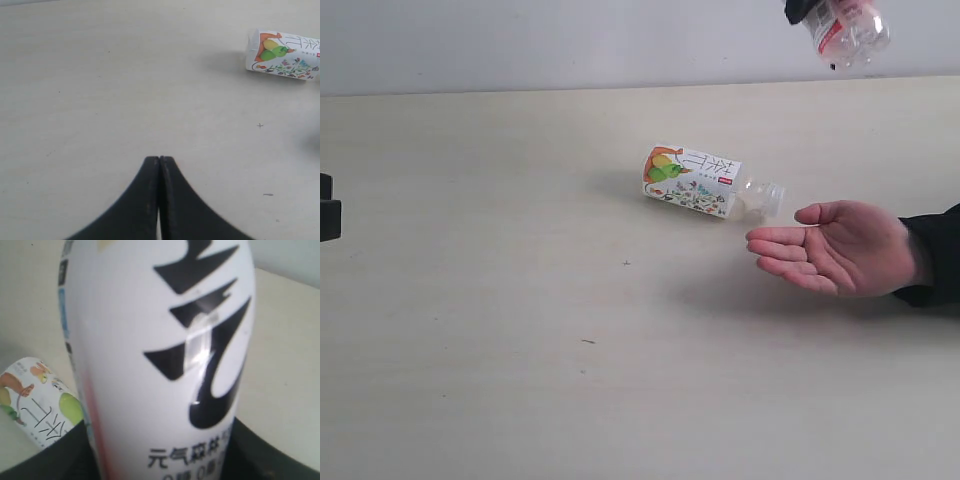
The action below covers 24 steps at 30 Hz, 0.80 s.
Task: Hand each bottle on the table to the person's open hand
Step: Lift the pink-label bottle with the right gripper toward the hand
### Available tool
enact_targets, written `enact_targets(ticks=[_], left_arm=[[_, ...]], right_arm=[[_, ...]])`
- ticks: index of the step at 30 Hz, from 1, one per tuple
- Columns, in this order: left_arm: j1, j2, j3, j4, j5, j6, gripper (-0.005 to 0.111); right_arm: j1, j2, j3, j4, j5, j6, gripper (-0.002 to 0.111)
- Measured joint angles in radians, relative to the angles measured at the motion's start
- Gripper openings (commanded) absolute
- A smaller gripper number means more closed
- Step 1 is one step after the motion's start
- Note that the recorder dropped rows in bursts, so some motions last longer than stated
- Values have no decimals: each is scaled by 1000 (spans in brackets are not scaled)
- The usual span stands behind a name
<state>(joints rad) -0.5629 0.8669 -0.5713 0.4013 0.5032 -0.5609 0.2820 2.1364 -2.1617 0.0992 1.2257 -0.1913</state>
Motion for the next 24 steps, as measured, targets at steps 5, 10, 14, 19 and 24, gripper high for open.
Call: enact_targets(ticks=[5,10,14,19,24], left_arm=[[0,0,0,0,0,-2,0],[0,0,0,0,0,-3,0],[0,0,0,0,0,-3,0],[0,0,0,0,0,-3,0],[0,0,0,0,0,-3,0]], right_arm=[[0,-122,150,7,-1,7,0],[0,-241,404,28,-1,15,0],[0,-318,603,70,1,18,0],[0,-434,812,79,-6,27,0],[0,-552,1003,94,-144,77,0]])
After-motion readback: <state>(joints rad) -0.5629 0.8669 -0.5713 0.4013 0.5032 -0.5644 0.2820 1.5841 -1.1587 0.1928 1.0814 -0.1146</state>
